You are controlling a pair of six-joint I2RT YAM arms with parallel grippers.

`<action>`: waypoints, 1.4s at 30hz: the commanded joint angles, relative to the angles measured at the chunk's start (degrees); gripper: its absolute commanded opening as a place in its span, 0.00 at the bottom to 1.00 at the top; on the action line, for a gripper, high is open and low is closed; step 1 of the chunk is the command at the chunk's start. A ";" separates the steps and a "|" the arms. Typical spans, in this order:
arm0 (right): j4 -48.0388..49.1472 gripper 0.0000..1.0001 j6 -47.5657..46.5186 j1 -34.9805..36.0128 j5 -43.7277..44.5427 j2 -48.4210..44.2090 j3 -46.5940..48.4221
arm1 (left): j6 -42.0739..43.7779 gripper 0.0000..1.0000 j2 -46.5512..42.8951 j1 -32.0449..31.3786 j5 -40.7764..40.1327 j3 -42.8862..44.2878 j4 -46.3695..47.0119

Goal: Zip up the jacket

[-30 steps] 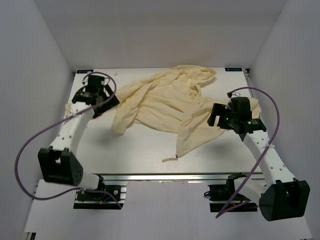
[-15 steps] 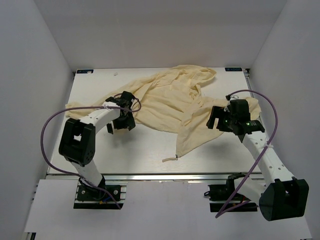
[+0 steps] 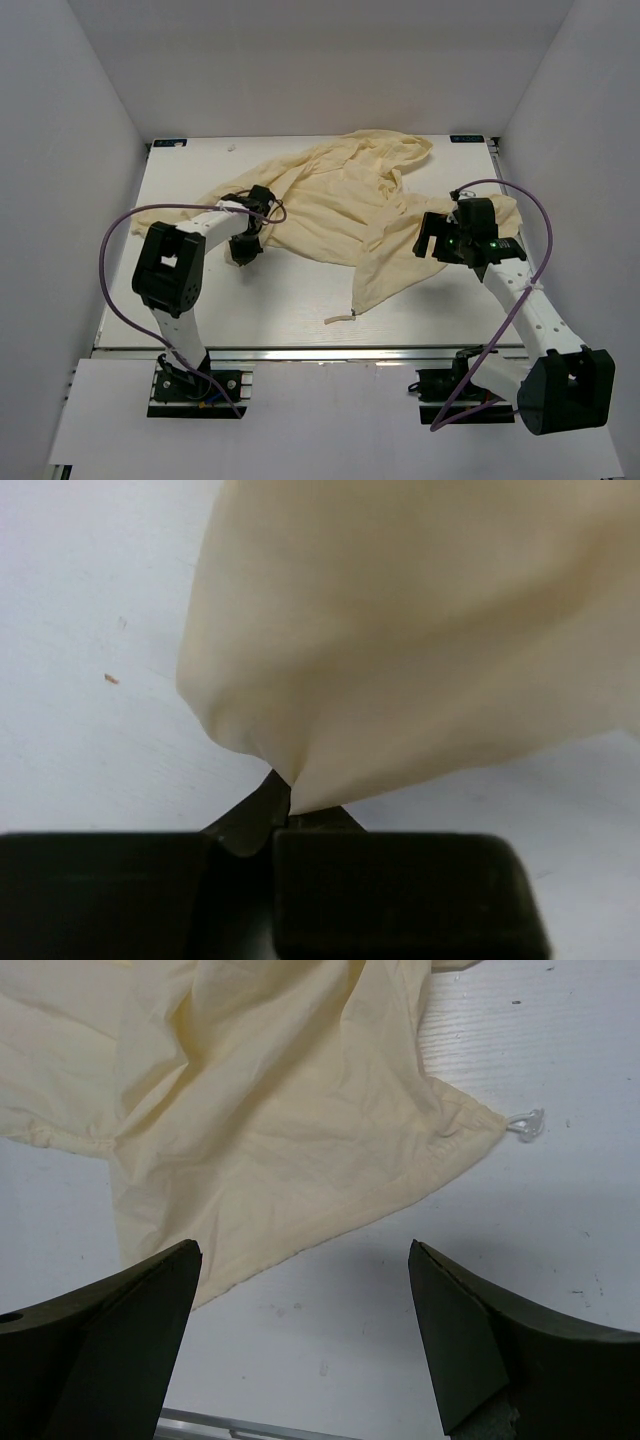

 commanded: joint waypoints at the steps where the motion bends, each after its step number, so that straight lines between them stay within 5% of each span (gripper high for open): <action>1: 1.31 0.89 -0.79 -0.09 0.86 -0.84 -0.39 | -0.64 0.00 -0.92 0.01 -2.42 4.00 -0.91; 5: 1.31 0.89 -0.87 0.00 0.07 -1.46 -0.40 | 4.25 0.00 -5.30 -0.08 5.82 4.98 3.11; 10: 1.75 0.89 -1.84 0.00 -4.32 -2.69 -0.31 | 10.34 0.00 -12.08 -1.04 38.63 3.48 11.46; 17: 1.84 0.89 -1.75 0.00 -6.17 -4.18 -0.31 | 9.73 0.00 -20.42 -3.77 53.37 4.72 10.16; 20: 2.01 0.89 -1.49 -0.09 -6.34 -4.45 -0.66 | 7.46 0.03 -24.64 -3.86 59.79 -2.89 13.05; 22: 2.19 0.89 -1.31 -0.09 -6.61 -4.53 -0.92 | 6.66 0.02 -29.12 -3.86 56.85 -7.31 11.50; 27: 2.36 0.89 -1.05 0.00 -7.31 -4.18 -1.19 | -3.69 0.00 -32.91 -3.77 19.31 -13.57 -2.56; 30: 2.28 0.89 -0.96 0.00 -6.87 -3.74 -1.10 | -13.10 0.00 -32.83 -3.69 6.26 -14.01 -11.01; 32: 2.27 0.89 -0.96 -0.09 -6.87 -3.39 -1.19 | -15.66 0.21 -33.53 -3.51 2.78 -13.75 -13.04; 33: 2.19 0.89 -1.05 0.00 -7.05 -3.22 -1.10 | -14.71 0.37 -33.88 -3.51 3.64 -13.57 -12.26; 34: 1.93 0.89 -1.14 0.00 -7.05 -3.04 -0.84 | -13.49 0.65 -34.14 -3.51 4.87 -13.40 -9.99; 36: 1.49 0.89 -1.57 0.00 -7.22 -2.60 -0.66 | -9.62 0.89 -34.23 -3.51 7.68 -13.13 -8.04; 38: 1.22 0.89 -1.75 0.00 -6.96 -2.69 -0.57 | -6.81 0.98 -33.71 -3.51 9.97 -11.99 -7.86; 42: 1.48 0.89 -1.93 0.00 -7.49 -2.86 -0.66 | -3.64 0.98 -34.05 -3.51 11.73 -11.11 -9.79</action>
